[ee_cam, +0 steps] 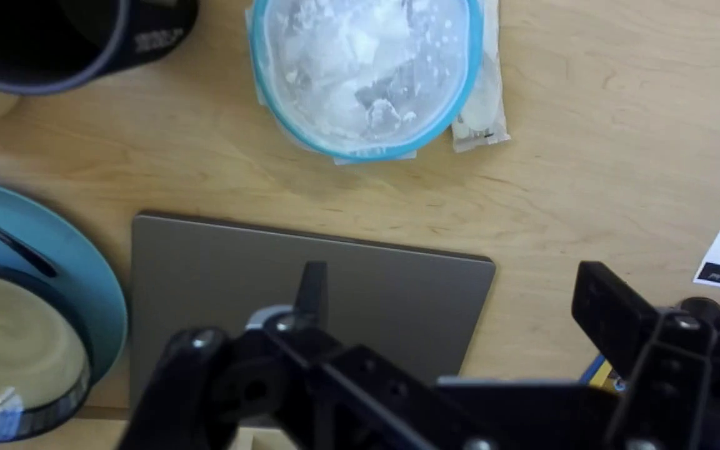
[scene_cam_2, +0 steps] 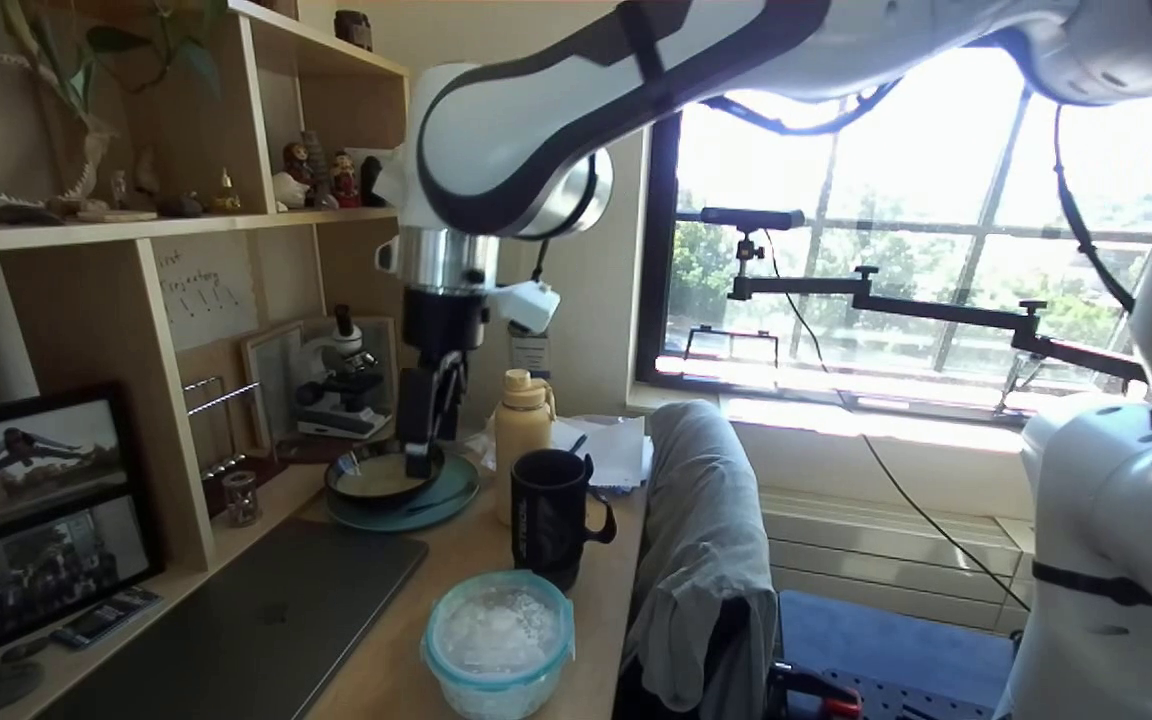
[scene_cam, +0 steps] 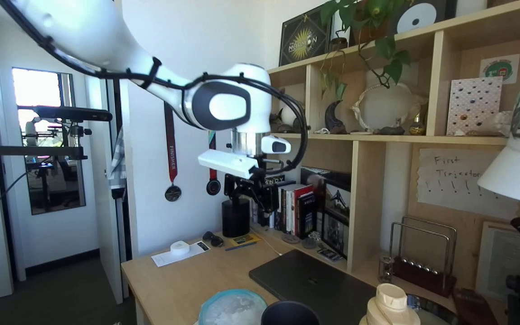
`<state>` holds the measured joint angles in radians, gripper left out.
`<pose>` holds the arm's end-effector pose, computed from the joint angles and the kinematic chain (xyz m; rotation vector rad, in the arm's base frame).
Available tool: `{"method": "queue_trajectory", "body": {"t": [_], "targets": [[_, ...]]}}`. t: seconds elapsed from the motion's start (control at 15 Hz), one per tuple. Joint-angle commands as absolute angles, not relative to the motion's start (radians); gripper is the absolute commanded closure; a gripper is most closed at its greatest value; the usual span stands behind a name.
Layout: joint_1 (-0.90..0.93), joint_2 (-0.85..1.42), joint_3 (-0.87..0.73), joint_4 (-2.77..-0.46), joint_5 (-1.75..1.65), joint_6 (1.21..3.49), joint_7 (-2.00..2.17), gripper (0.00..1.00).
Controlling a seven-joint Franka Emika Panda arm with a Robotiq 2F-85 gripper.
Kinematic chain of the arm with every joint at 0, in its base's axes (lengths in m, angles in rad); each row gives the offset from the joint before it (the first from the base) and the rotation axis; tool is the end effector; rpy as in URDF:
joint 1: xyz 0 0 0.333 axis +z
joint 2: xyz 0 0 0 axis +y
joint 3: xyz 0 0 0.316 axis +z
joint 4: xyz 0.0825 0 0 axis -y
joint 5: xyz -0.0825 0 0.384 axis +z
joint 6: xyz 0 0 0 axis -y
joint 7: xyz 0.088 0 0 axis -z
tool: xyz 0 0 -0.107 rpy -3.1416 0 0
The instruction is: Open the laptop
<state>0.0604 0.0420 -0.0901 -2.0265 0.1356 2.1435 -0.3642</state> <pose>0.5684 -0.0107 0.4347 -3.0154 -0.4026 -0.1459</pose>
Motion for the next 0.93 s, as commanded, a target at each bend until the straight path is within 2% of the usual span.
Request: {"method": "queue_trajectory", "body": {"t": [0.0, 0.53, 0.87], "targets": [[0.032, 0.278, -0.031, -1.866, 0.152, 2.192, -0.382, 0.0], [-0.014, 0.6, 0.033, -1.712, 0.127, 2.337, -0.302, 0.0], [-0.023, 0.681, 0.049, -1.651, 0.119, 2.302, -0.262, 0.0]]}}
